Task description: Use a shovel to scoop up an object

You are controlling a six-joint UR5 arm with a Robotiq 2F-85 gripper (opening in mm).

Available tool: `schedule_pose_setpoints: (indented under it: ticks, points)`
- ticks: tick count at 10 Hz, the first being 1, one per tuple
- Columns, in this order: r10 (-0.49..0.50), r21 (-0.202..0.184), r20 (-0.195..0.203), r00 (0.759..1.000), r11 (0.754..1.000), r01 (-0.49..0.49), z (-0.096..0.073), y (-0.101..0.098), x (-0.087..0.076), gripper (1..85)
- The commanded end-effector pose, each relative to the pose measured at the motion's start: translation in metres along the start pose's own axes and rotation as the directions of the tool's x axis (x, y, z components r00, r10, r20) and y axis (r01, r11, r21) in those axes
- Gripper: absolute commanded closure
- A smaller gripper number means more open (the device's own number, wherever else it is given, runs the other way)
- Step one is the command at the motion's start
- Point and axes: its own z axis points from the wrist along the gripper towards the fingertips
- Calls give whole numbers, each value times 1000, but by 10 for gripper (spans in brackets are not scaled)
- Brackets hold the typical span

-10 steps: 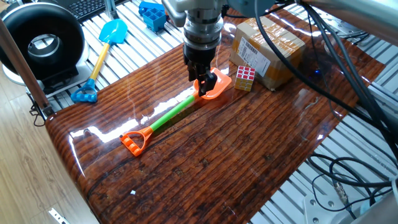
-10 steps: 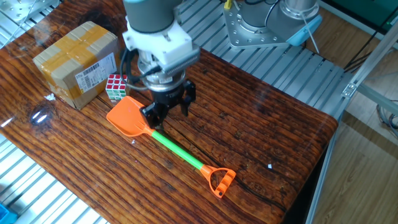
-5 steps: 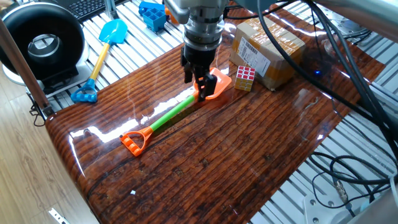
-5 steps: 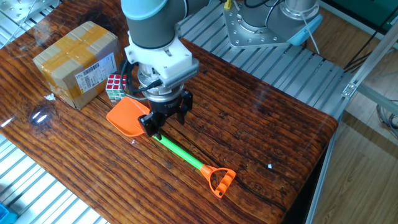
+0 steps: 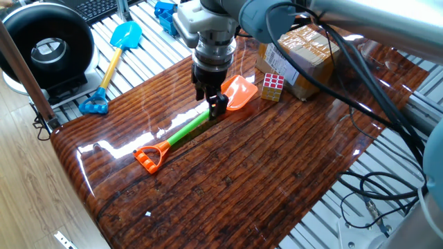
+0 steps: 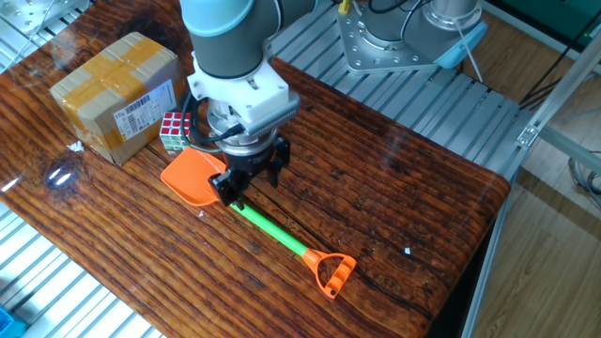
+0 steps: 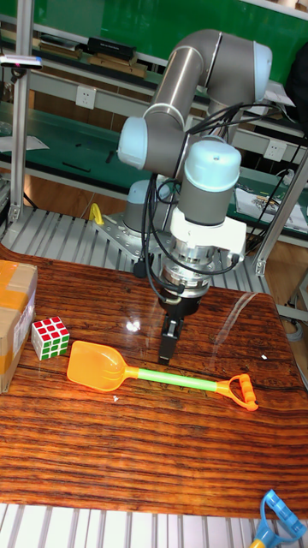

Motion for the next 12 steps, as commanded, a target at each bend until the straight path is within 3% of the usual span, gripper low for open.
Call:
schedule_pose_setpoints:
  ticks: [1,4,6,8,12]
  points:
    - [14,-32,-28,1000,999,-14,-1,7,8,197]
    - [23,-40,-21,1000,999,-24,-1,10,6,203]
    - [18,-22,42,999,1000,-17,-1,5,-10,207]
    - [5,4,76,997,1000,-6,-2,-2,-19,213]
    - [-5,45,72,997,999,1,16,-11,-27,237]
